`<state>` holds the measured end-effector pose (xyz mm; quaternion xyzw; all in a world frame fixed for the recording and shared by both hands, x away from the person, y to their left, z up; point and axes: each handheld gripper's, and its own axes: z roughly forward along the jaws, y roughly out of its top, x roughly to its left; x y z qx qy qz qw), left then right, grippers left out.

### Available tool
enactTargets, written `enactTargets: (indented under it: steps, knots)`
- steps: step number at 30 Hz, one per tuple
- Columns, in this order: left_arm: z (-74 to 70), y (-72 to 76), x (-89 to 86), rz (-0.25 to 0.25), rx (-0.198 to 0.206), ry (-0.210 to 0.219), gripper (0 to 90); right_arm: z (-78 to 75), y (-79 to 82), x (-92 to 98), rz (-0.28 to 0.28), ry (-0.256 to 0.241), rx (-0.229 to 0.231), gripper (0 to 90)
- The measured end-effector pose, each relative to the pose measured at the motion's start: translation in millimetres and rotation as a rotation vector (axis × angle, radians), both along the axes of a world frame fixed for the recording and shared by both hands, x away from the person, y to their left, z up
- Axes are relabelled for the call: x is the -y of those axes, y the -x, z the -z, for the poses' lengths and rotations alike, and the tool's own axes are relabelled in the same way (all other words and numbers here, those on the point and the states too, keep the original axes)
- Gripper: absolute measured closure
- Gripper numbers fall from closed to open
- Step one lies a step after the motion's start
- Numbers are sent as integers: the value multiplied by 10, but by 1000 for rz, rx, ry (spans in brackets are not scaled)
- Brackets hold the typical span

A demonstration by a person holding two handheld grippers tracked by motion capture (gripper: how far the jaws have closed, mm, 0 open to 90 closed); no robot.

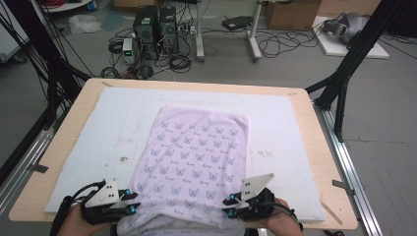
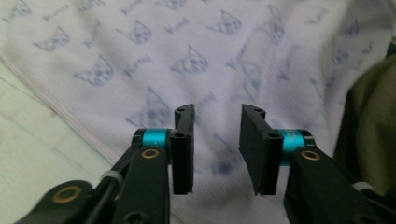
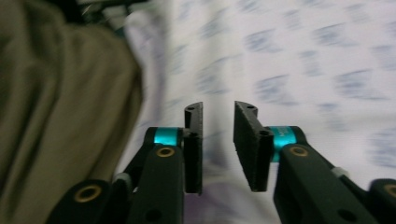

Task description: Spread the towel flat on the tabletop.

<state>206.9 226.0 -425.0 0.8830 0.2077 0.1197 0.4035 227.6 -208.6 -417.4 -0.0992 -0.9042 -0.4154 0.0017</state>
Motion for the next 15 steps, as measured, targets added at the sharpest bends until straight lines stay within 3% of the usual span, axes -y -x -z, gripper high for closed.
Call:
enactTargets:
  steps: [4, 8, 10, 11, 12, 13, 15]
  knots:
    - [9, -273, 71, -23, -1, 9, 603, -17, -316, 56, 137, 13, 24, 645]
    - [104, -628, 154, -70, -48, 2, 585, 63, -655, 88, 244, 38, 4, 615]
    - [174, -739, 175, -67, -82, 0, 593, 135, -767, 84, 277, 75, -8, 627]
    - [180, -752, 161, -64, -72, 15, 618, 163, -792, 78, 274, 87, -20, 642]
    - [175, -761, 146, -67, -77, 15, 726, 202, -813, 61, 266, 109, -34, 671]
    - [168, -760, 133, -59, -84, 12, 851, 214, -807, 56, 269, 100, -15, 749]
    - [163, -730, 127, -66, -76, 4, 878, 222, -814, 50, 235, 89, -30, 848]
